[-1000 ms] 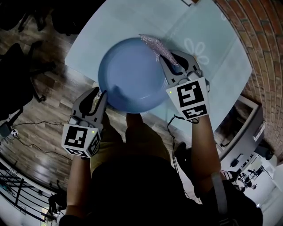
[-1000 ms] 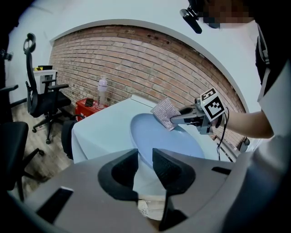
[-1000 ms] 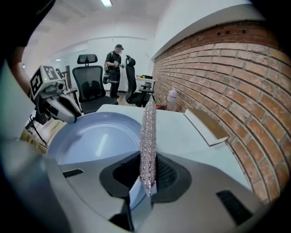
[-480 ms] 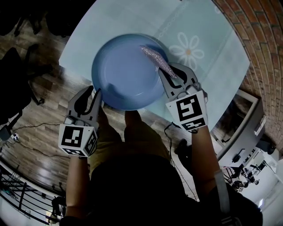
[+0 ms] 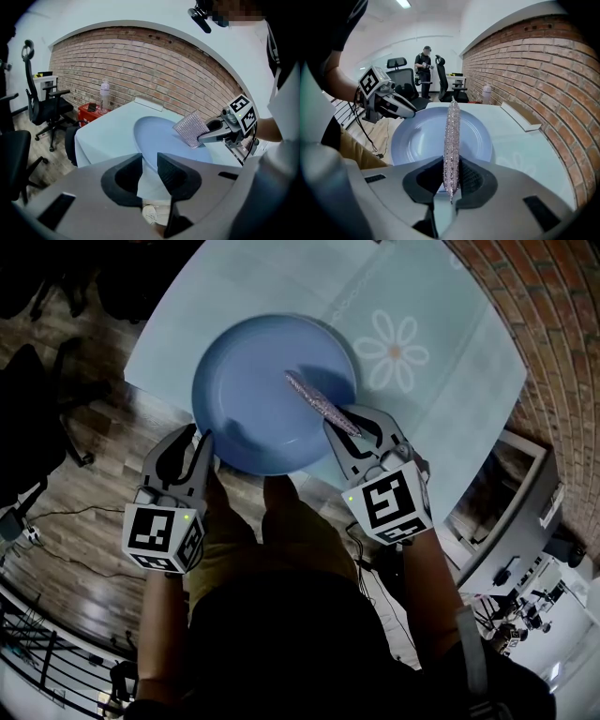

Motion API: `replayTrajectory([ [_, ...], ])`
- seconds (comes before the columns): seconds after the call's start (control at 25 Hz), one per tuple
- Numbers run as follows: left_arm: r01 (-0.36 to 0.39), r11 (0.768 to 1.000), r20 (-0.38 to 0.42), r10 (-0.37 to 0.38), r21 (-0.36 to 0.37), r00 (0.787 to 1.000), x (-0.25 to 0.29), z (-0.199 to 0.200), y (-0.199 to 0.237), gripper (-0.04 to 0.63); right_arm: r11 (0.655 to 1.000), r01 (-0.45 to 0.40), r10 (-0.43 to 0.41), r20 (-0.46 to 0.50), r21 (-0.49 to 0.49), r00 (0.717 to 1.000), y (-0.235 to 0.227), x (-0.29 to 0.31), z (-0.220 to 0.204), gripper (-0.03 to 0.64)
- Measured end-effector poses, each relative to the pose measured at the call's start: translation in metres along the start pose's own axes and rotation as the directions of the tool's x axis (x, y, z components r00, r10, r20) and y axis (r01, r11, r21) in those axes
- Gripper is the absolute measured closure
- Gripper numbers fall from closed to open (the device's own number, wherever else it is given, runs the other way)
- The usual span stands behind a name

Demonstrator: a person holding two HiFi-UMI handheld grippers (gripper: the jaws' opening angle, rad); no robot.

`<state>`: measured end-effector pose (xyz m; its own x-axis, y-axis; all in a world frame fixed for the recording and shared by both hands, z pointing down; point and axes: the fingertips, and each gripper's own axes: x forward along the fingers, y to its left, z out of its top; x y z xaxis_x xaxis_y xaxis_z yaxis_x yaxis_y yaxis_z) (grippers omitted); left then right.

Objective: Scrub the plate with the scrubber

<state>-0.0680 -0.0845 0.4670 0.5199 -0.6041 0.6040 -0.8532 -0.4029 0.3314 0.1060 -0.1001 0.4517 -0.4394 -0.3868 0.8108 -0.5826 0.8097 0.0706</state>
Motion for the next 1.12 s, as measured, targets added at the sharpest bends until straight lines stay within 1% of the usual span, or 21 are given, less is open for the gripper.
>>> replayTrajectory([
  [0.12, 0.004, 1.000, -0.001, -0.004, 0.003, 1.000, 0.000, 0.001, 0.000, 0.488, 0.997, -0.055, 0.055, 0.002, 0.052, 0.998, 0.011, -0.002, -0.002, 0.537],
  [0.24, 0.007, 1.000, 0.001, -0.007, 0.001, 1.000, 0.001, 0.001, -0.001, 0.488, 0.986, -0.128, 0.127, 0.012, 0.104, 0.992, 0.024, -0.004, -0.003, 0.537],
  [0.4, 0.009, 1.000, 0.001, -0.009, -0.001, 1.000, 0.001, 0.000, 0.000, 0.488, 0.955, -0.227, 0.223, 0.039, 0.191, 0.974, 0.045, -0.001, 0.000, 0.537],
  [0.48, 0.009, 1.000, 0.002, -0.009, -0.003, 1.000, 0.001, 0.000, 0.000, 0.488, 0.939, -0.267, 0.261, 0.057, 0.218, 0.964, 0.055, 0.002, 0.003, 0.537],
  [0.84, 0.011, 1.000, 0.007, -0.011, -0.013, 1.000, 0.005, 0.003, 0.004, 0.488, 0.894, -0.358, 0.349, 0.083, 0.270, 0.933, 0.078, 0.019, 0.018, 0.537],
  [1.12, 0.016, 1.000, 0.013, -0.015, -0.025, 1.000, 0.005, 0.004, 0.004, 0.489, 0.895, -0.386, 0.382, 0.063, 0.223, 0.922, 0.089, 0.032, 0.040, 0.537],
])
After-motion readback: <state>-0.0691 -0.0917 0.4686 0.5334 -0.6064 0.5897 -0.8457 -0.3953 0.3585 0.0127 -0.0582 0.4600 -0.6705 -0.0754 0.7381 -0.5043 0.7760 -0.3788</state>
